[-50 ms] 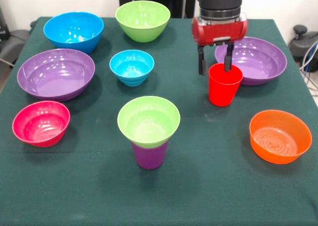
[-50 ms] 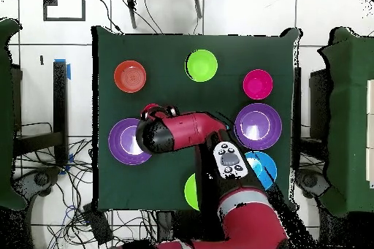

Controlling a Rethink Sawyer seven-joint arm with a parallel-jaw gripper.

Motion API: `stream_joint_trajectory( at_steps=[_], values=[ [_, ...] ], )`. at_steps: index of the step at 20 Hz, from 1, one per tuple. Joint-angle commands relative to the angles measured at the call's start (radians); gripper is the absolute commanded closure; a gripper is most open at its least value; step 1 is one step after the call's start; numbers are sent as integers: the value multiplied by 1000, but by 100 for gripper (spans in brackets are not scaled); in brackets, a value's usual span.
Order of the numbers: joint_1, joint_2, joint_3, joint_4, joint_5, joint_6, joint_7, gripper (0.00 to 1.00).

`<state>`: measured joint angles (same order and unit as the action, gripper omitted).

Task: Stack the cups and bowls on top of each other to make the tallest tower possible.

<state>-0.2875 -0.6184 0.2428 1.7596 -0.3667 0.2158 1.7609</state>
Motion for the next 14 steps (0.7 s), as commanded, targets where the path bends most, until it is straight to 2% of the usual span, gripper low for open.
stream_joint_trajectory(
  at_steps=[1,9,14],
  values=[
    [-3,51,6,-42,-57,-29,46,0],
    [-32,50,27,-47,-68,-17,16,0],
    [-22,56,18,-46,-71,-39,31,0]
  ],
)
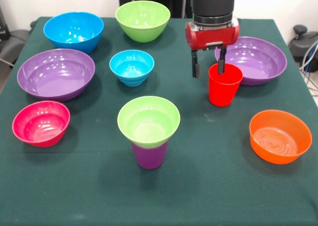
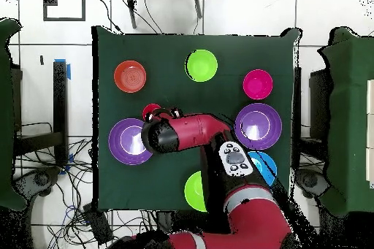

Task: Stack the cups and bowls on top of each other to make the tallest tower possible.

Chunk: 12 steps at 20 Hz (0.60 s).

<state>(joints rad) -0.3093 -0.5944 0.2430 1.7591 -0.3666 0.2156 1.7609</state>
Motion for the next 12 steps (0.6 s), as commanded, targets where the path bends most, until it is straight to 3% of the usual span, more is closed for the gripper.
stream_joint_trajectory(
  at_steps=[1,7,8,12],
  values=[
    [4,33,14,-47,-72,-44,34,0],
    [5,51,19,-57,-67,-52,38,0],
    [3,55,20,-59,-66,-54,37,100],
    [7,69,18,-69,-70,-77,41,100]
  ],
)
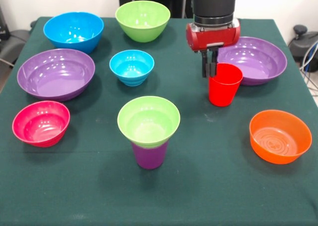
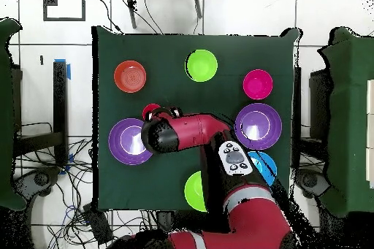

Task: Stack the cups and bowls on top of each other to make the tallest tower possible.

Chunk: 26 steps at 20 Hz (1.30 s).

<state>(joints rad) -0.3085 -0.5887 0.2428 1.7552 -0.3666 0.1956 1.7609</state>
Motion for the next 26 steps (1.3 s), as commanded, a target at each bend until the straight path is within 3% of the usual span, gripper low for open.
stream_joint_trajectory(
  at_steps=[1,5,6,22,26],
  values=[
    [8,64,14,-60,-72,-67,45,100],
    [12,65,4,-56,-75,-81,47,100],
    [12,65,3,-55,-75,-82,46,0],
    [-9,11,32,-52,-56,-8,6,0],
    [-23,-6,44,-13,-63,-2,-4,0]
  ],
)
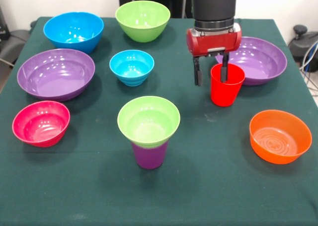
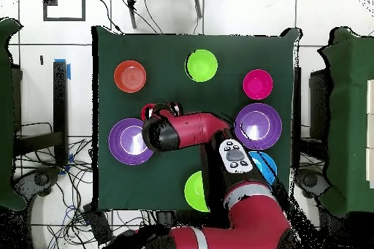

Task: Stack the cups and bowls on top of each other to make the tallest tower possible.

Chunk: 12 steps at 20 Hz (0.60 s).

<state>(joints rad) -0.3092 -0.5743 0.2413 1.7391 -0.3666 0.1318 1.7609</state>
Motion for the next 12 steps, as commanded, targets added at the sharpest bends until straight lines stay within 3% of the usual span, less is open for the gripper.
stream_joint_trajectory(
  at_steps=[1,6,12],
  values=[
    [-24,-33,49,15,-63,64,-4,0],
    [-26,-59,57,60,-64,62,2,0],
    [-7,-34,41,63,-75,43,13,0]
  ],
)
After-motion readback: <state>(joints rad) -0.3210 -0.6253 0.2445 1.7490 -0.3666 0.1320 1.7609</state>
